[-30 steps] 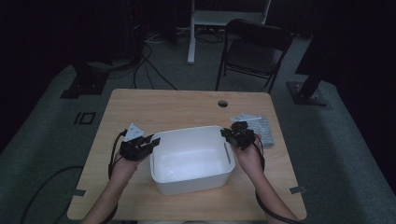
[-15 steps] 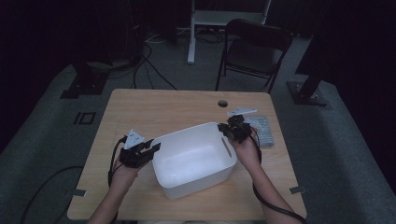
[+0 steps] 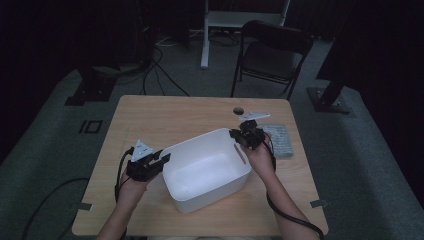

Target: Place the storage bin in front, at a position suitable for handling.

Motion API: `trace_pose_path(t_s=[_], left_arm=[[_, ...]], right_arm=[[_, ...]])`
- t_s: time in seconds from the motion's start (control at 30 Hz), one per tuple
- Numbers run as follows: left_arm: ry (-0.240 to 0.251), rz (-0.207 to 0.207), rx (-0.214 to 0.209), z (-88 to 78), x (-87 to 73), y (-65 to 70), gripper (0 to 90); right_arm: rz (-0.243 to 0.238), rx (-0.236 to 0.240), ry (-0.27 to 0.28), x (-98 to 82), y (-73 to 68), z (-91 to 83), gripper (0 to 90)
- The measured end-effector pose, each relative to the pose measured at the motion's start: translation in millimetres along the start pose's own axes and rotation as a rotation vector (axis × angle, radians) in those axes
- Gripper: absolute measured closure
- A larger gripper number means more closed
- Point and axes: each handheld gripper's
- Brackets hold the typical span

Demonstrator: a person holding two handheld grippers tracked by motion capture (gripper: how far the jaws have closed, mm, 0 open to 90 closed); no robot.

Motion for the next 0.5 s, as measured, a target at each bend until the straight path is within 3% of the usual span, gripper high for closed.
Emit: trace_pose_path(t_s=[0.33,0.5], left_arm=[[0.013,0.008,0.048,6.1,3.4,-1.4,77.7],[0.016,0.011,0.05,9.1,5.2,-5.6,79.7]], right_arm=[[-0.009,-0.001,-0.017,0.3,0.0,-1.7,86.0],[-0.005,0.0,-0.013,-0.8,0.2,-2.5,86.0]])
Point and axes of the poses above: each handheld gripper's, and its own axes: z roughly forward along the jaws, x roughly out of its top, y roughly to its right, and after that the axes turned 1 degree about z, right-handed
